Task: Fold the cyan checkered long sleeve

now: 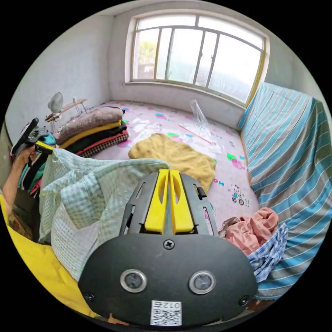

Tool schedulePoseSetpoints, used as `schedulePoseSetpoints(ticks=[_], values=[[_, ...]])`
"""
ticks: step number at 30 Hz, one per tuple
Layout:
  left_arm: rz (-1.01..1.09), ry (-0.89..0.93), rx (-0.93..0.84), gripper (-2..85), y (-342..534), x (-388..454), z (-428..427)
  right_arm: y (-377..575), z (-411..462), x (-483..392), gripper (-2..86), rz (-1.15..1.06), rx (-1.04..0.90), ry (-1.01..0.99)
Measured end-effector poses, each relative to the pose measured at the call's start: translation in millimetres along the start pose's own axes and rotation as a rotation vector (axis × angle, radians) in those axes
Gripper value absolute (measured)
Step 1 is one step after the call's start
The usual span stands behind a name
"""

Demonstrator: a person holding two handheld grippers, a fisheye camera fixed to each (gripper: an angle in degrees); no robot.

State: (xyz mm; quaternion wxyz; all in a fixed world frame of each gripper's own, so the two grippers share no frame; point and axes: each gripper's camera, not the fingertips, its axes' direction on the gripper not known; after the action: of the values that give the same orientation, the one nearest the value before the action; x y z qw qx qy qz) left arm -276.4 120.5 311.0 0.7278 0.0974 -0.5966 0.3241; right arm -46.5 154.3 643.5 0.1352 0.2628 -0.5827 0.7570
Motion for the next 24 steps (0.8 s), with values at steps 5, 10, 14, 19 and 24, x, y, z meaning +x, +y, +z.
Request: schedulePoseSetpoints(ticks=[5, 10, 14, 19, 24], values=[[-0.369, 0.082, -0.097, 0.2, -54.3, -95.8, 175.1, -10.7, 219.1, 1.9, 0.8, 0.065, -0.433, 0.124], [-0.377, -0.041, 0.003, 0.3, -24.0, -120.1, 201.6, 7.7, 266.3, -22.9, 0.1, 0.020, -0.409, 0.176], [-0.196, -0.002, 0.005, 0.3, 56.9, -112.6, 207.6, 59.8, 267.8, -44.2, 0.0, -0.042, -0.417, 0.014], [-0.136, -0.026, -0.028, 0.3, 205.0, -81.8, 209.9, 128.2, 249.7, -94.3, 0.0, -0.133, -0.423, -0.218], [-0.146, 0.043, -0.120, 0.4, 341.7, -39.4, 231.0, 194.7, 244.2, -156.5, 0.2, -0.298, -0.532, -0.342]])
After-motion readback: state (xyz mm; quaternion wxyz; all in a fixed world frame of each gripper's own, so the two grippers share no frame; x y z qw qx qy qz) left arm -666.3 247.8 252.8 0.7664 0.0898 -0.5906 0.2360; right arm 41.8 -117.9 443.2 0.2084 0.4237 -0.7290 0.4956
